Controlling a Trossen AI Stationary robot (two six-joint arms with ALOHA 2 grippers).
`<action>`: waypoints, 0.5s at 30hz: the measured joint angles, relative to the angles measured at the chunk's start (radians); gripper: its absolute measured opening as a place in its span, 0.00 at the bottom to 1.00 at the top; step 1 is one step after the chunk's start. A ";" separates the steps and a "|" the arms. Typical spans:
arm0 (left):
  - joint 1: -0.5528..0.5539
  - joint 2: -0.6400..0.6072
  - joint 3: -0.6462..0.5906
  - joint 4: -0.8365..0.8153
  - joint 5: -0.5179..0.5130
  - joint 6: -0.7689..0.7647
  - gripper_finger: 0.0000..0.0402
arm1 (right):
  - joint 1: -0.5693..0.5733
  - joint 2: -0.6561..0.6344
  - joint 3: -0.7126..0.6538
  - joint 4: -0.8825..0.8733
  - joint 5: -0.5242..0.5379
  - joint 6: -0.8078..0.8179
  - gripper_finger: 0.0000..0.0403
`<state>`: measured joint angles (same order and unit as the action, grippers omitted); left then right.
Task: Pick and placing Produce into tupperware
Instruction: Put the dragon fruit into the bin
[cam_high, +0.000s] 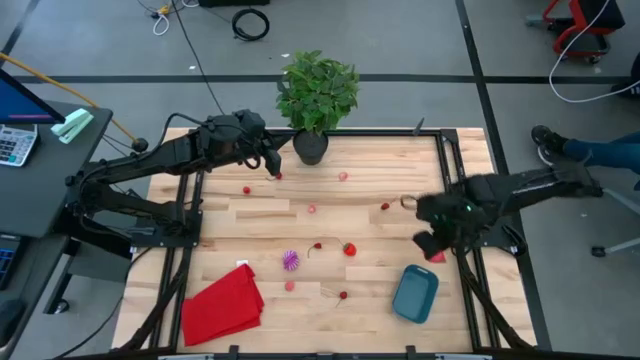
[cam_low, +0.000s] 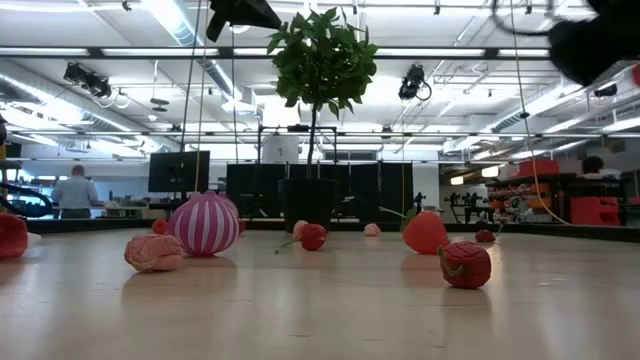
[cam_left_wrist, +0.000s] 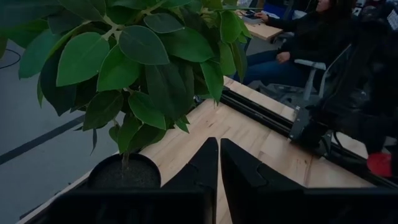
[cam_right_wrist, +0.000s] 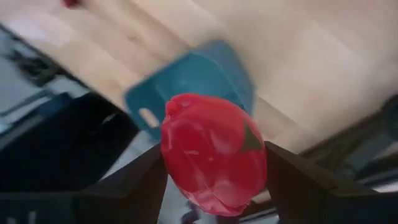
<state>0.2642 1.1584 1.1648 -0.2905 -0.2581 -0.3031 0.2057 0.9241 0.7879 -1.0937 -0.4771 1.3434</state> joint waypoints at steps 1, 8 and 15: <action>0.000 0.000 0.000 0.000 0.000 0.000 0.07 | 0.056 0.005 0.000 0.000 0.043 0.041 0.62; 0.000 0.000 0.000 0.000 0.000 0.000 0.07 | 0.285 0.185 0.000 0.115 0.145 0.163 0.62; 0.000 0.000 0.000 0.000 0.000 0.000 0.05 | 0.321 0.412 0.000 0.311 0.105 0.158 0.62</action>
<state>0.2646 1.1584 1.1648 -0.2905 -0.2581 -0.3031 0.5262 1.3362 0.7879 -0.7826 -0.3726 1.5014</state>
